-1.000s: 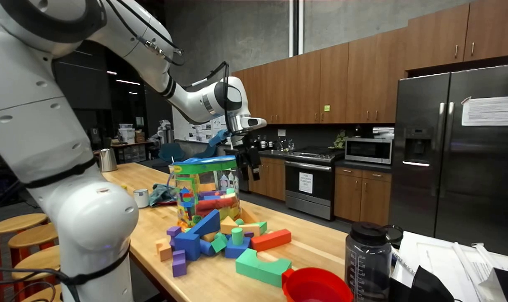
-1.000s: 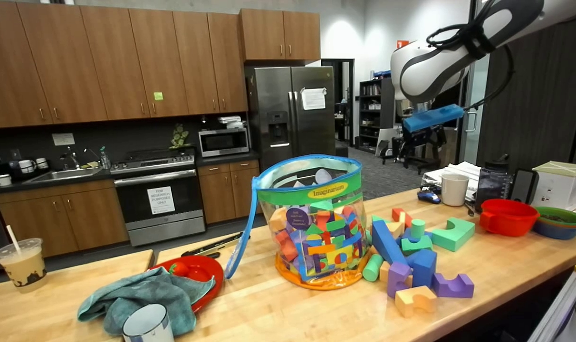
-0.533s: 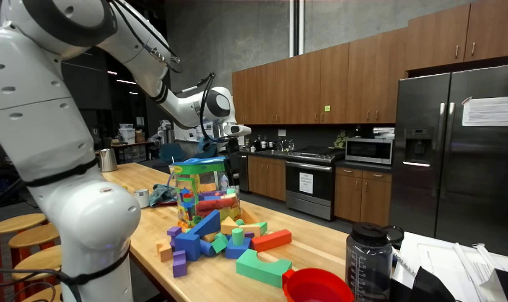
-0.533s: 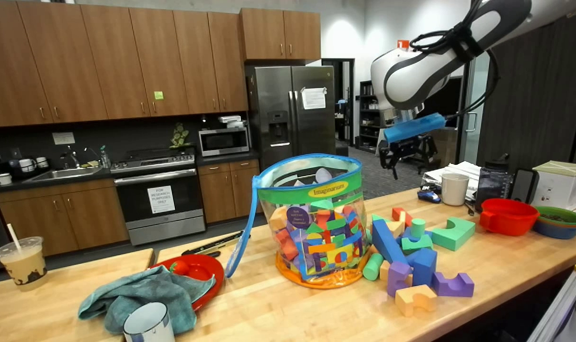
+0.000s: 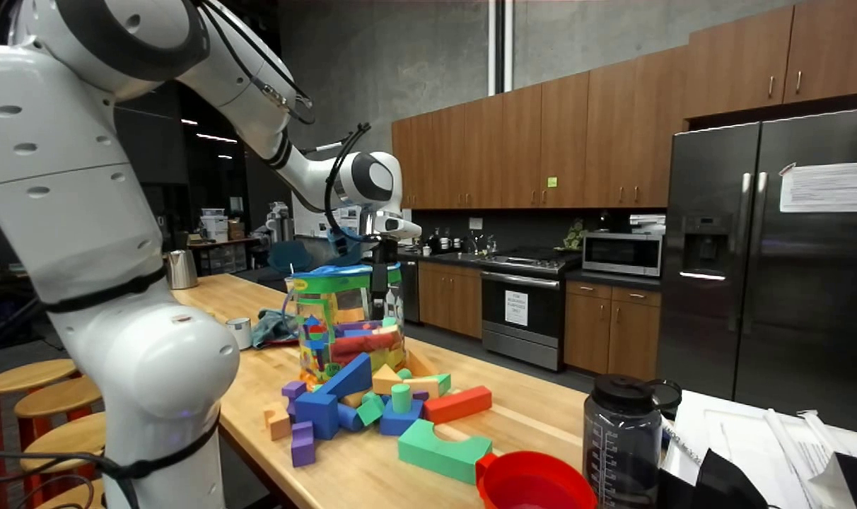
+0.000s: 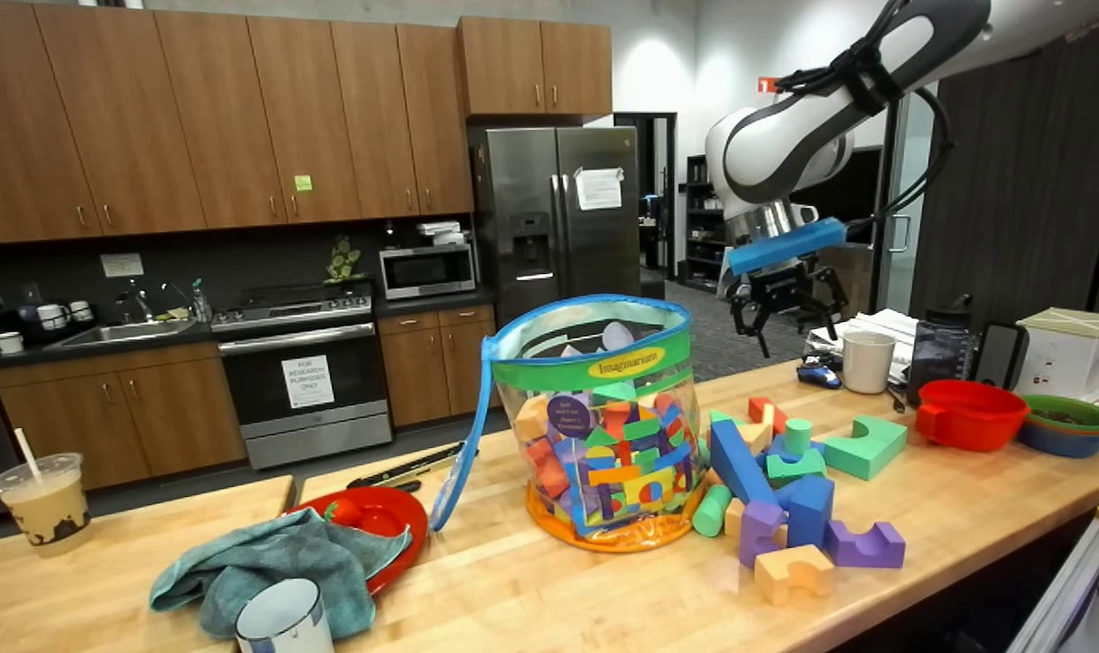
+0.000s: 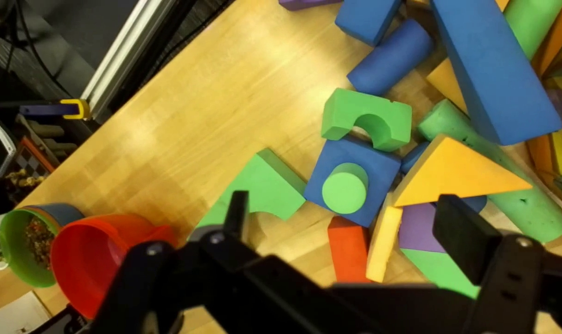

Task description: Pick the block with a circle in the middle and place it on the block with a stacking stand

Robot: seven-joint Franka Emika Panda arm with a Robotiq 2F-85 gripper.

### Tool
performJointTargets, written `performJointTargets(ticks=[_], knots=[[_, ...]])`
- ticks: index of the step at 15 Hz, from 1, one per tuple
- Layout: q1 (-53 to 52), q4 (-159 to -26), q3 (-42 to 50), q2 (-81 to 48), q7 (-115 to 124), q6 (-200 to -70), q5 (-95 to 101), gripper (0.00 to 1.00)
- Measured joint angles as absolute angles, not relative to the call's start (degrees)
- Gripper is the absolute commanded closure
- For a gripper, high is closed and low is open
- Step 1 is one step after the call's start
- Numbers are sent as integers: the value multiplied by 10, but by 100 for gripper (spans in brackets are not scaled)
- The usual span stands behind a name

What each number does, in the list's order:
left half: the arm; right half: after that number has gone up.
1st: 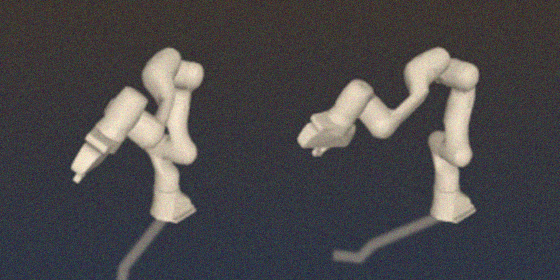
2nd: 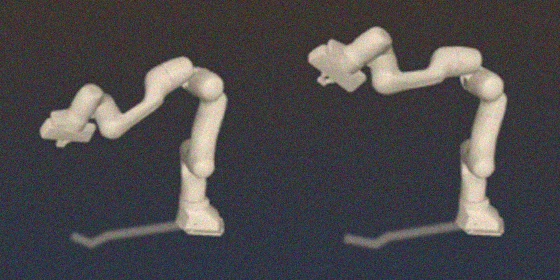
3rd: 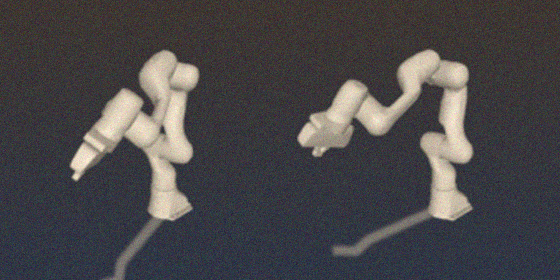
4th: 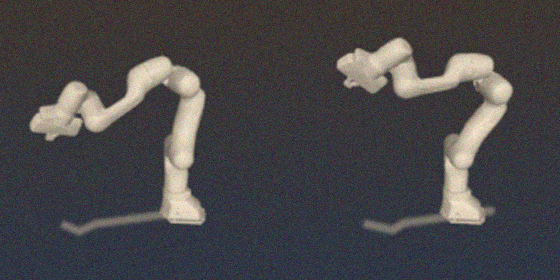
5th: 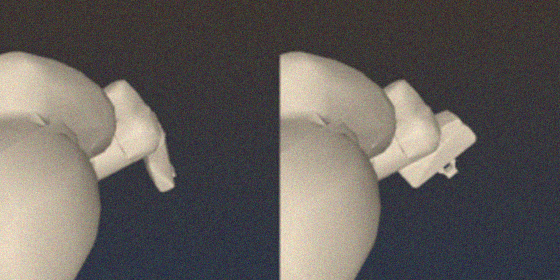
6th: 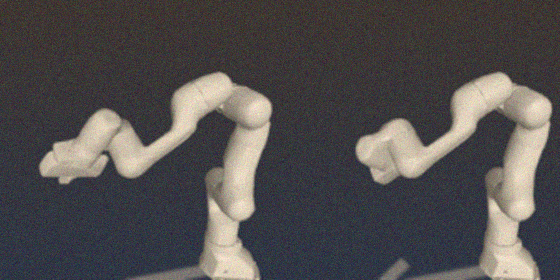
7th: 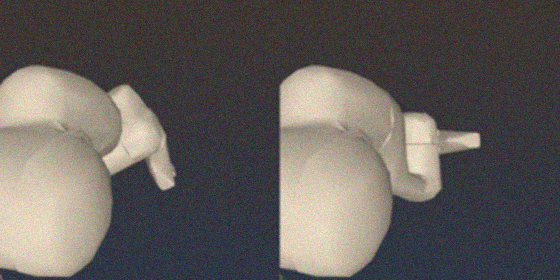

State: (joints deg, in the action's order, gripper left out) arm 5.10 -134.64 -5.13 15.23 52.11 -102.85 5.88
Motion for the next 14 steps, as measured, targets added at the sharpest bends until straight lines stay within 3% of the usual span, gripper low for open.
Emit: performJointTargets(ticks=[14], knots=[[83, -1351, 32, 194, 509, -989, -2, 0]])
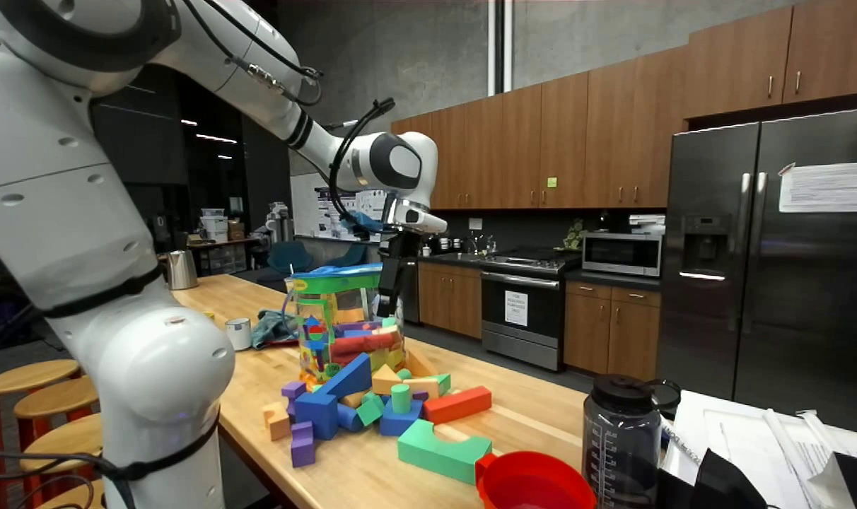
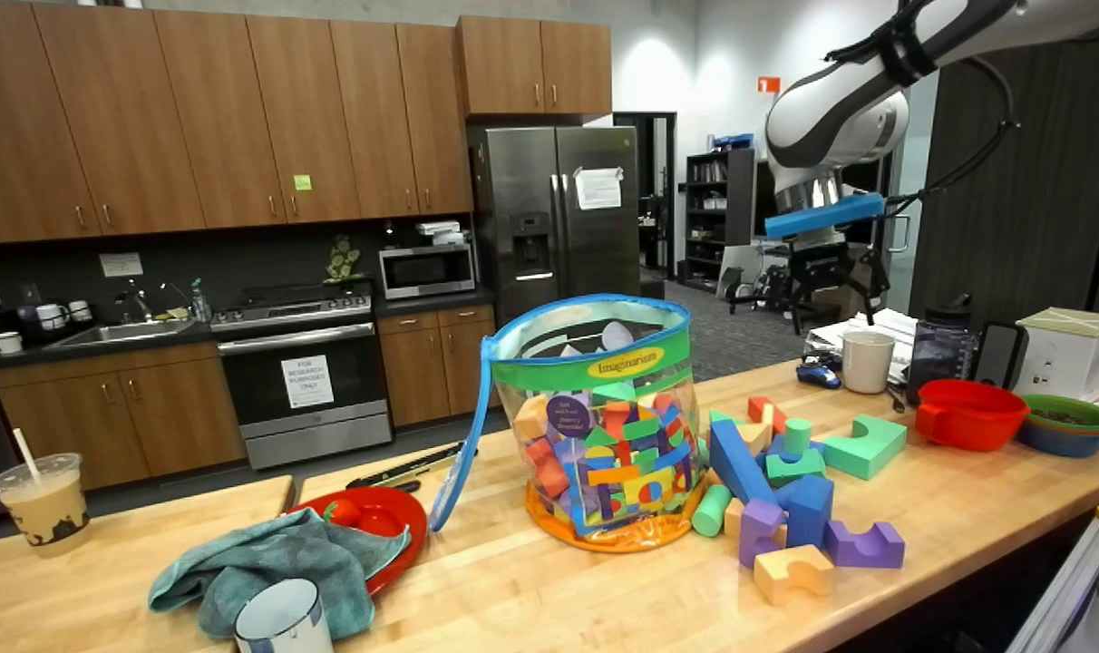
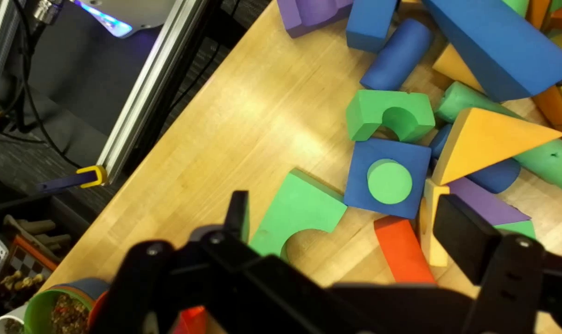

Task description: Pick the block with a circle in the middle and place it on the block with a stacking stand

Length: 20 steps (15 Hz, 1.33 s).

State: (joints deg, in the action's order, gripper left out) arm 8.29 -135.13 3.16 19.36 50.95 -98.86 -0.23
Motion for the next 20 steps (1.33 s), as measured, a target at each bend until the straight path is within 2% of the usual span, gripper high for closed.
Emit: performJointTargets(ticks=[20], knots=[[86, -1374, 24, 222, 513, -1030, -5, 0]])
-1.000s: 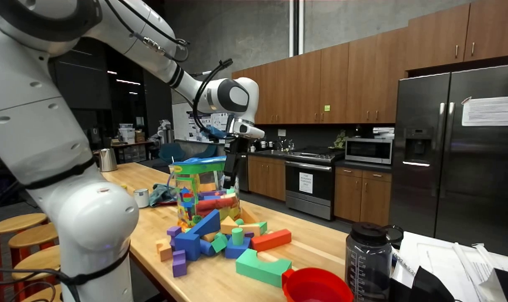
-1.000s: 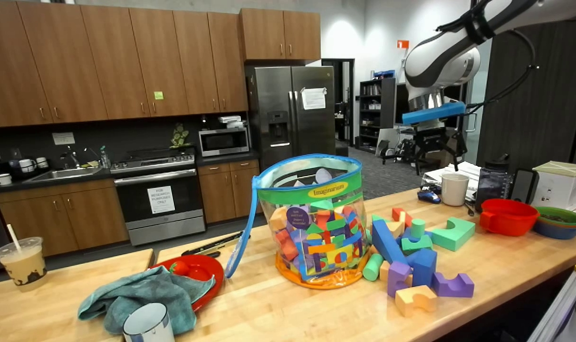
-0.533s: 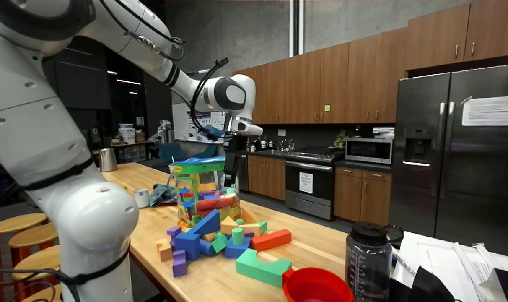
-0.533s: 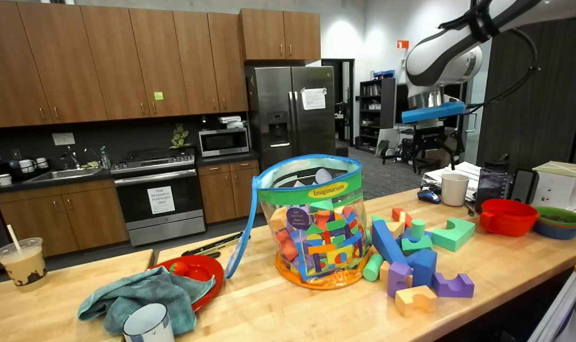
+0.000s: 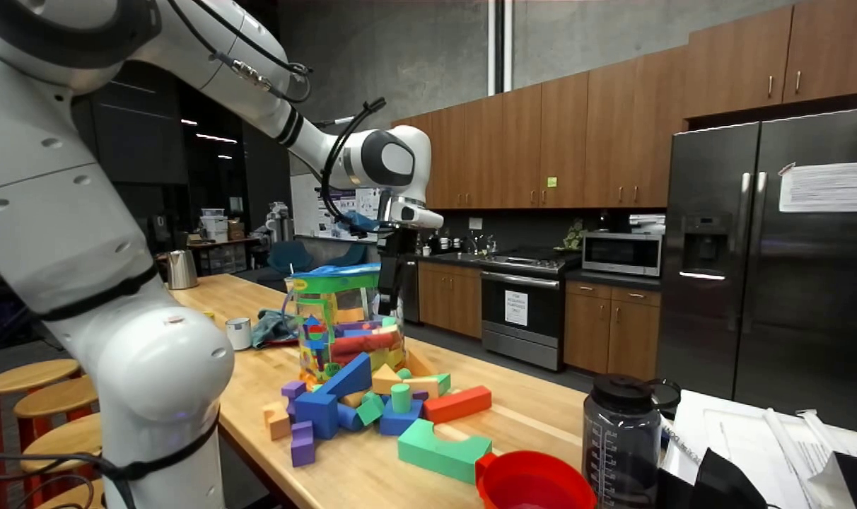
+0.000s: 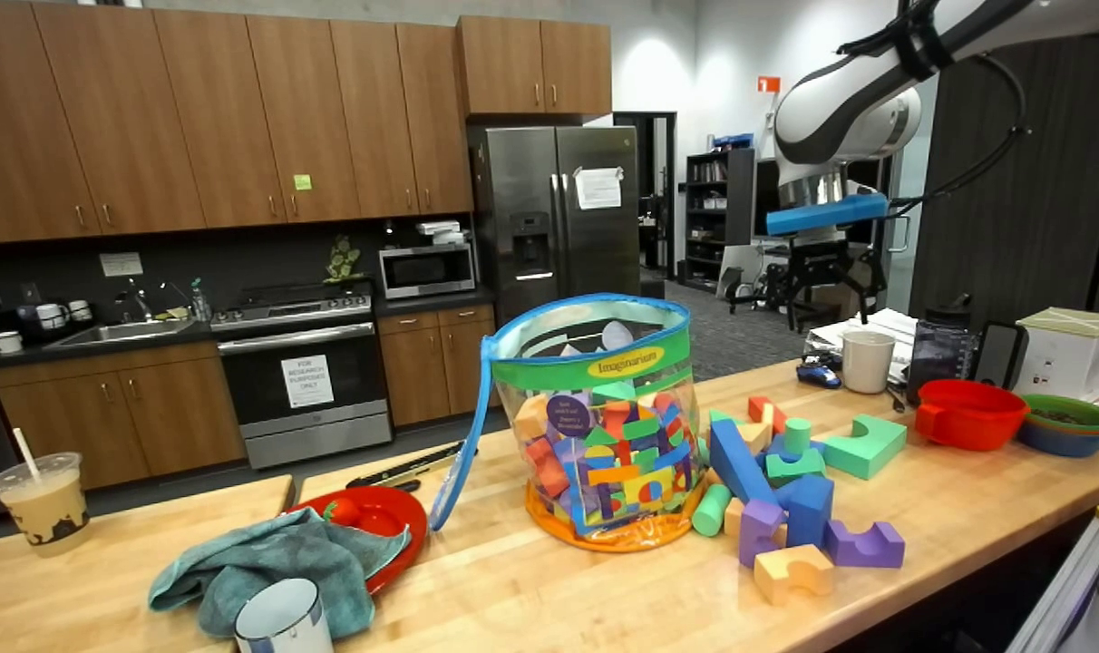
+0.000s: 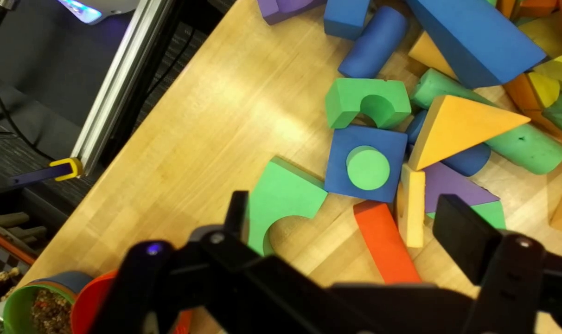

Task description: Pick the block with a circle in the middle and place it on the block with a stacking stand

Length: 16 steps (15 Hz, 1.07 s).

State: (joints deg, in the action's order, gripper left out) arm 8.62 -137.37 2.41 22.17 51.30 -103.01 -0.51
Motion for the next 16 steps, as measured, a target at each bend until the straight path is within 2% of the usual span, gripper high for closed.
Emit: performJointTargets(ticks=[16], knots=[[82, -1402, 16, 219, 486, -1060, -11, 0]])
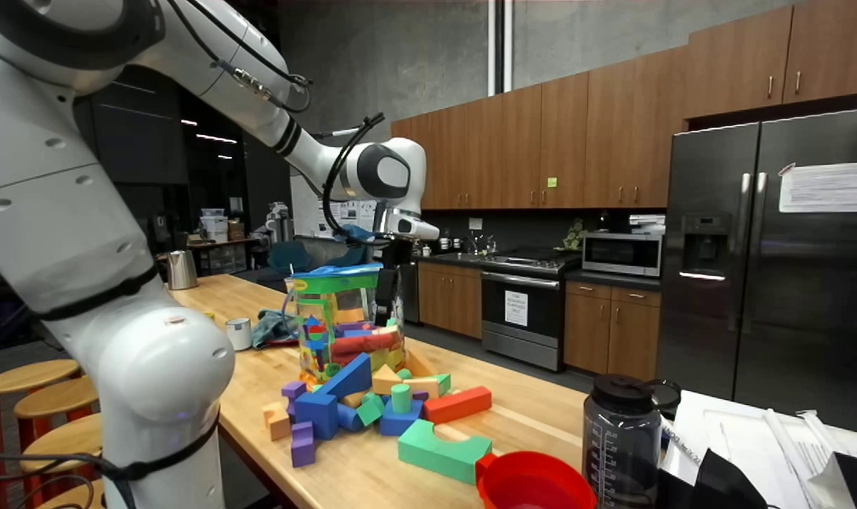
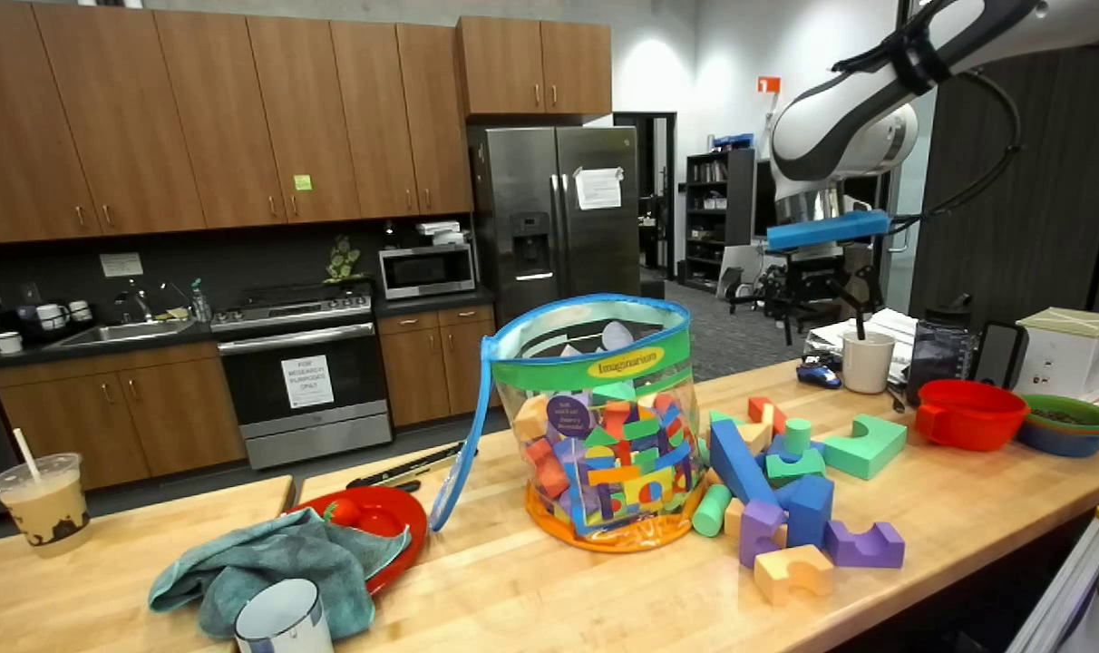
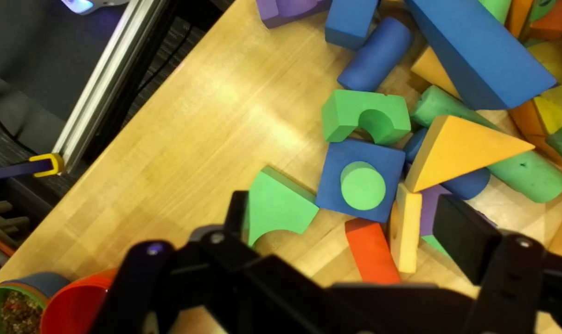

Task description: Pick the block with a circle in the middle and place it on the block with a stacking stand

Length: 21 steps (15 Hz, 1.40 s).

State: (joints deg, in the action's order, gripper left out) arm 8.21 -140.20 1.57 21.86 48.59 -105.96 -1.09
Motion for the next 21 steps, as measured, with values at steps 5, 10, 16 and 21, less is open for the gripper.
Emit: performJointTargets(ticks=[5, 10, 16, 21], knots=[[81, -1463, 11, 218, 465, -1088, -11, 0], [81, -1506, 9, 217, 438, -1138, -11, 0], [81, -1542, -9, 197, 402, -1215, 18, 0], [81, -1569, -20, 179, 385, -1263, 36, 0]])
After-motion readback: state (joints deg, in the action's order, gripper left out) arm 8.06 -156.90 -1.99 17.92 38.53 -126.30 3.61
